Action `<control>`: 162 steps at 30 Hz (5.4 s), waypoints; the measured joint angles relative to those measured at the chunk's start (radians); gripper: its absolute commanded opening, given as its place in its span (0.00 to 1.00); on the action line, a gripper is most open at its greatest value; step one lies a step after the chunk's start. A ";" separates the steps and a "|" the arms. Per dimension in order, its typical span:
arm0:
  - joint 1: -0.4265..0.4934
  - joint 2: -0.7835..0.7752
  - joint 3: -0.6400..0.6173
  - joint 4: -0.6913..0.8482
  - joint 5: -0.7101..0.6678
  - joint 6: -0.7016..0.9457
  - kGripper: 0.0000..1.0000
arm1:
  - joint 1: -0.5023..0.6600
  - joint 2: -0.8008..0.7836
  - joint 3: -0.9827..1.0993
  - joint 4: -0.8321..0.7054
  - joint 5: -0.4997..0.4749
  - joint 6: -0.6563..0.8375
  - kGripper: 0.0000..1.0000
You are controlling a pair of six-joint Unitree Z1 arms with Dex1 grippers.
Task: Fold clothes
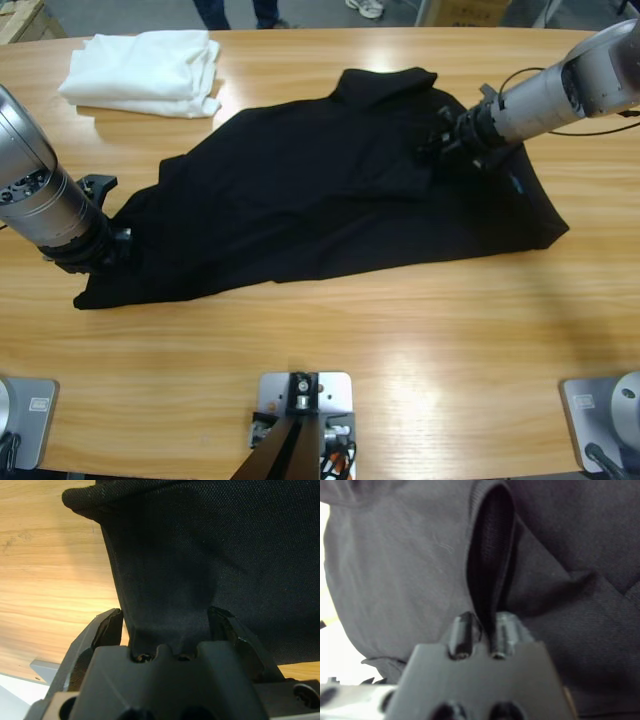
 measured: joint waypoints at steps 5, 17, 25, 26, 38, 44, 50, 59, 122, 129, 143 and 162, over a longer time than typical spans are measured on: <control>0.000 0.006 0.000 0.000 0.000 0.000 0.68 | 0.000 0.000 0.026 -0.027 0.007 -0.025 0.00; -0.009 0.024 0.000 0.000 0.000 -0.002 0.68 | 0.000 -0.106 0.032 0.010 -0.005 0.128 0.00; -0.014 0.053 -0.001 0.000 0.019 -0.018 0.68 | 0.140 -0.148 0.049 0.082 -0.044 0.527 0.00; -0.015 0.053 -0.001 0.000 0.020 -0.020 0.68 | 0.152 -0.165 0.051 0.101 -0.056 0.550 0.00; -0.037 0.054 -0.001 0.000 0.022 -0.032 0.68 | 0.173 -0.363 0.053 0.351 -0.222 0.622 0.00; -0.045 0.054 -0.001 0.000 0.022 -0.033 0.69 | 0.248 -0.370 0.052 0.411 -0.222 0.711 0.00; -0.050 0.056 -0.001 0.000 0.023 -0.033 0.69 | 0.320 -0.368 0.052 0.441 -0.222 0.767 0.06; -0.057 0.056 -0.001 0.000 0.023 -0.033 0.69 | 0.327 -0.348 0.053 0.495 -0.225 0.750 1.00; 0.135 0.078 -0.061 -0.105 0.009 -0.143 0.66 | 0.093 -0.130 0.094 0.360 -0.313 -0.060 0.00; 0.223 0.078 -0.067 -0.105 0.009 -0.090 0.66 | 0.093 -0.140 0.101 0.402 -0.313 -0.003 0.72; 0.187 0.063 -0.069 -0.104 0.009 -0.064 0.66 | 0.199 -0.268 0.034 0.485 -0.388 -0.195 0.64; -0.006 -0.124 -0.008 -0.114 -0.028 -0.179 0.68 | 0.249 -0.207 -0.048 0.500 -0.403 -0.169 0.73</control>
